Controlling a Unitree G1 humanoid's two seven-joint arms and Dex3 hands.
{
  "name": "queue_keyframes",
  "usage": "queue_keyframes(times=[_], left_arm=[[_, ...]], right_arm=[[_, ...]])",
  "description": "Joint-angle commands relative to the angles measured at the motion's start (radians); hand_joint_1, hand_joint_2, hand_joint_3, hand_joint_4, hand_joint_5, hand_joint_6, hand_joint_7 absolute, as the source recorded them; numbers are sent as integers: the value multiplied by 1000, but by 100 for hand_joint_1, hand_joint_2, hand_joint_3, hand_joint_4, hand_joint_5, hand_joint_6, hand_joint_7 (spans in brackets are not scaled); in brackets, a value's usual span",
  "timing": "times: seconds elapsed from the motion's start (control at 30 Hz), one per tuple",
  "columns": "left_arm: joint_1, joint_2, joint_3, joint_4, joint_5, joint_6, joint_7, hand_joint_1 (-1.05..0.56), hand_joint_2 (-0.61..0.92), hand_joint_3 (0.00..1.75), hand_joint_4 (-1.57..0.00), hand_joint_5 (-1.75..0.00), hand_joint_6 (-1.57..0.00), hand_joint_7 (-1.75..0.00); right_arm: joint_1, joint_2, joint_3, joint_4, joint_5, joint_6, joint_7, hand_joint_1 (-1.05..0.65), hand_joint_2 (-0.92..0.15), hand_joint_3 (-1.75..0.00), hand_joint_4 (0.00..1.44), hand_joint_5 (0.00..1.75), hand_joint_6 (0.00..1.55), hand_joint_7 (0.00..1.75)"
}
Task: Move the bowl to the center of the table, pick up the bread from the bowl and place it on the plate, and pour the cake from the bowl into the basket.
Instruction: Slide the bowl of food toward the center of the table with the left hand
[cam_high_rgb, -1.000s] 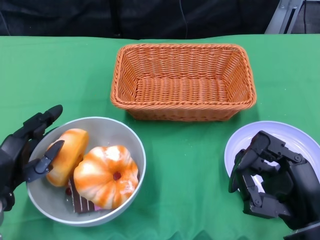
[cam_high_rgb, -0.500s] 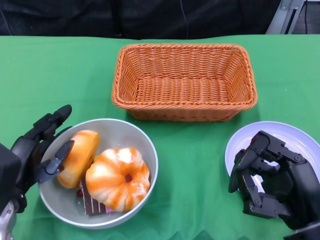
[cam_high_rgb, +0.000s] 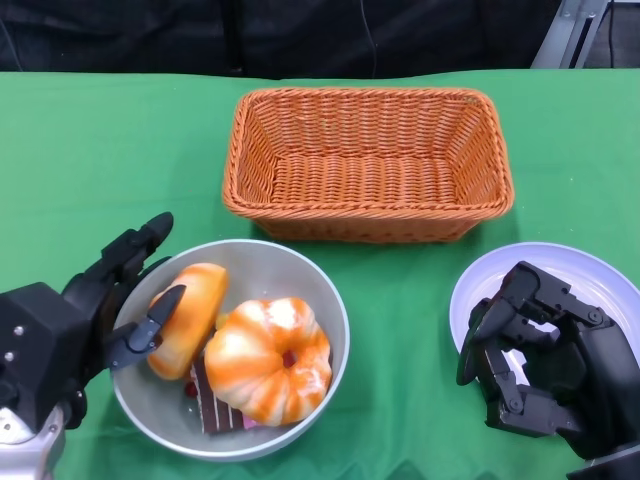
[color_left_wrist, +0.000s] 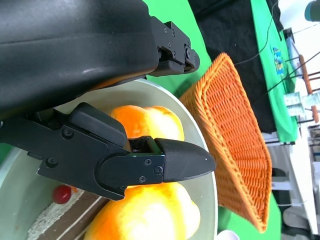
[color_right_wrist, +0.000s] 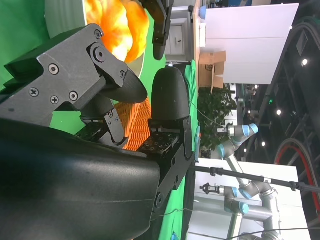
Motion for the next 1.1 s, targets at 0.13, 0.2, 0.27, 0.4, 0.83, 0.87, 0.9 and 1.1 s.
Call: queue_keyframes(times=[0.13, 0.2, 0.27, 0.4, 0.83, 0.87, 0.9, 1.1], left_arm=[[40, -20, -21, -75, 32, 48, 53, -83, 92, 61, -17, 0, -14, 0], [47, -26, -27, -93, 38, 62, 67, -83, 92, 61, -17, 0, -14, 0], [57, -40, -35, -111, 48, 75, 91, -83, 92, 62, -18, -1, -14, 0], [71, -61, -45, -143, 54, 106, 119, -82, 92, 62, -17, 0, -14, 0], [114, -120, -90, -246, 75, 193, 166, -82, 92, 63, -21, -1, -16, -1], [118, -125, -95, -253, 77, 195, 168, -82, 92, 63, -20, -1, -16, -1], [121, -130, -98, -257, 78, 195, 168, -82, 92, 63, -21, -1, -16, -1], [134, -148, -115, -271, 79, 198, 172, -81, 92, 64, -19, -1, -16, 0]], right_arm=[[6, -9, -2, -15, 0, 0, -7, -9, -54, -125, 75, 175, 63, 159], [5, -9, -2, -13, 3, -1, -5, -9, -54, -125, 75, 175, 63, 159], [4, -8, -3, -11, 3, -2, -5, -11, -53, -125, 75, 175, 63, 159], [3, -8, -4, -9, 3, -4, -6, -10, -53, -126, 75, 175, 63, 159], [7, -7, -2, -15, -2, -4, -11, -10, -52, -126, 75, 175, 63, 158], [8, -6, -1, -15, -4, -6, -13, -10, -52, -126, 75, 175, 63, 158], [9, -6, -1, -15, -6, -6, -16, -10, -52, -126, 75, 175, 63, 158], [7, -9, 0, -14, -2, -3, -13, -10, -53, -125, 74, 175, 63, 158]])
